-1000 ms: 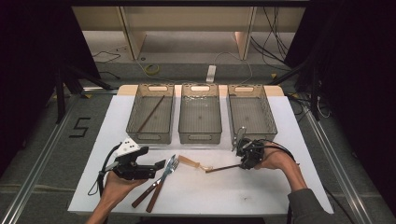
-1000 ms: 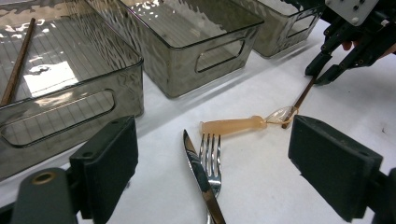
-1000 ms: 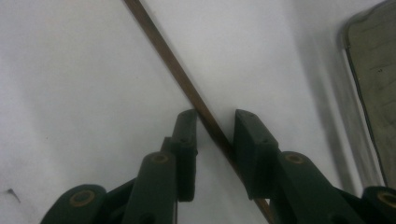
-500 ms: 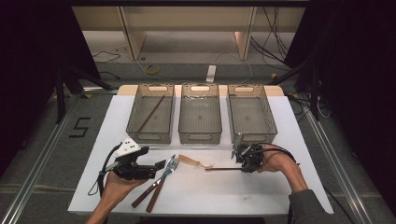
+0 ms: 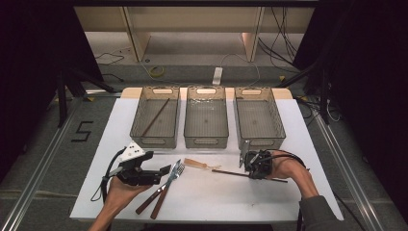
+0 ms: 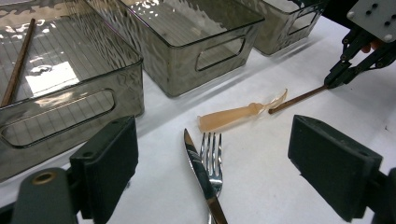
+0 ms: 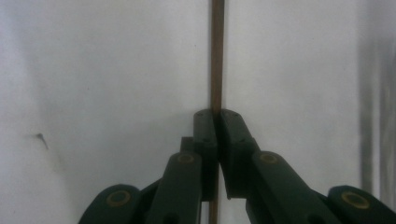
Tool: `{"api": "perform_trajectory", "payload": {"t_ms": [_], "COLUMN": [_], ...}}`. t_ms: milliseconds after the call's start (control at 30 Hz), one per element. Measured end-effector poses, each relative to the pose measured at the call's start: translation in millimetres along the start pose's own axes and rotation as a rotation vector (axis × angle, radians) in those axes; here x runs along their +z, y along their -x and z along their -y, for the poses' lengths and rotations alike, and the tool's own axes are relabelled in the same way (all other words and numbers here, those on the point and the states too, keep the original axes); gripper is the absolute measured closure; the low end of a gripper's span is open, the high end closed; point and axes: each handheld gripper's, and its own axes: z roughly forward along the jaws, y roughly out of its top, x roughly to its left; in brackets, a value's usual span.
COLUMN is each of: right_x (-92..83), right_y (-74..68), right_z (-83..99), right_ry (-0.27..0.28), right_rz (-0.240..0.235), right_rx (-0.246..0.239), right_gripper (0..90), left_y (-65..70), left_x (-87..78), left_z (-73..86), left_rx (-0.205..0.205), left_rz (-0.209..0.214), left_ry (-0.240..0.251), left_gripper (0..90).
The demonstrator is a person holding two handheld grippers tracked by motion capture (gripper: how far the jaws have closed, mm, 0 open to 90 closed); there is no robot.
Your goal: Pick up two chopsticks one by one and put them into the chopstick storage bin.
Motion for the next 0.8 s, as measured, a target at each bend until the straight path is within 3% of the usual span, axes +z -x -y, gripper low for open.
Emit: {"api": "perform_trajectory", "payload": {"t_ms": [100, 400, 467, 500, 800], "right_x": [-3.8, -11.5, -15.0, -20.2, -36.1], "right_y": [-3.7, -9.3, -11.9, -13.3, -25.2], "right_z": [1.1, -2.0, -3.8, -5.2, -15.4], "right_ry": [-0.005, 0.042, 0.054, 0.085, 0.130], "right_rz": [-0.026, -0.026, -0.017, -0.006, 0.033], "right_rx": [0.003, -0.031, -0.028, -0.039, -0.077], "right_gripper": [86.2, 86.3, 86.3, 86.3, 86.3], "left_y": [0.0, 1.9, 3.1, 3.7, 12.0], "left_x": [0.2, 2.1, 2.9, 3.1, 9.3], "left_z": [0.0, -0.2, 0.0, -0.1, -1.5], "left_rx": [0.003, 0.008, 0.011, 0.015, 0.043], "left_rz": [0.002, 0.008, 0.011, 0.013, 0.045], "left_ry": [-0.001, -0.007, -0.012, -0.012, -0.033], "left_gripper": [15.4, 15.4, 15.4, 15.4, 15.4]}}
